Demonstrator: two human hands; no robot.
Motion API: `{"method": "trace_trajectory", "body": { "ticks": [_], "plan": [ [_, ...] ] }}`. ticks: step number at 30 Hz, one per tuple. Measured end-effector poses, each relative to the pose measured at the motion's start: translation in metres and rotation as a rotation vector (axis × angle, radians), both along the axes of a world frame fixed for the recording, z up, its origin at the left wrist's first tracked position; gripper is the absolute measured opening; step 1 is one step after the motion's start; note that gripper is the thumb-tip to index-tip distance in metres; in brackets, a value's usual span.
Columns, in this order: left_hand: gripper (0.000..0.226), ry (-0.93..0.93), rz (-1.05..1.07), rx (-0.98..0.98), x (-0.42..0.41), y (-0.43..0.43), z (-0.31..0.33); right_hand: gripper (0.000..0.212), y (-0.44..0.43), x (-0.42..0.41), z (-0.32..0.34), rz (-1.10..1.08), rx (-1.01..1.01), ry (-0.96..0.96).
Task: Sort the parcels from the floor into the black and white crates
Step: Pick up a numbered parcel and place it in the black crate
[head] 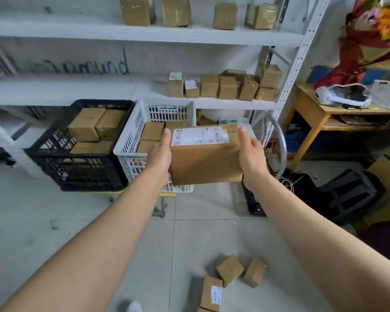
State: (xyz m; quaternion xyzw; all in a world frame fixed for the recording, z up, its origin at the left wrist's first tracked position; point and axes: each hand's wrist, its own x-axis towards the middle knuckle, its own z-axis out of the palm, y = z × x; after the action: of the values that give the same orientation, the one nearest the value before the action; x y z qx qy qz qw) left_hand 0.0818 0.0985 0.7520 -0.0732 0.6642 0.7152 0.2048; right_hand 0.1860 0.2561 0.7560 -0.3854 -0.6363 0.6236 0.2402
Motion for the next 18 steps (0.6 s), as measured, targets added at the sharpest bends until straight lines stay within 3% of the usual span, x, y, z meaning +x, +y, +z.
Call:
{"method": "trace_trajectory", "body": {
  "ticks": [5, 7, 14, 18],
  "plan": [
    [0.017, 0.044, 0.037, 0.096, -0.064, -0.061, -0.003, 0.051, -0.053, -0.073, 0.003, 0.058, -0.039, 0.027],
    [0.019, 0.039, 0.031, 0.112, -0.095, -0.088, -0.003, 0.051, -0.076, -0.109, 0.000, 0.084, -0.061, 0.045],
    [0.038, 0.054, 0.012, 0.063, -0.196, -0.177, -0.012, 0.083, -0.152, -0.218, -0.004, 0.136, -0.100, 0.052],
    [0.039, 0.068, 0.048, 0.127, -0.233, -0.197, -0.015, 0.063, -0.175, -0.253, -0.015, 0.131, -0.065, 0.028]
  ]
}}
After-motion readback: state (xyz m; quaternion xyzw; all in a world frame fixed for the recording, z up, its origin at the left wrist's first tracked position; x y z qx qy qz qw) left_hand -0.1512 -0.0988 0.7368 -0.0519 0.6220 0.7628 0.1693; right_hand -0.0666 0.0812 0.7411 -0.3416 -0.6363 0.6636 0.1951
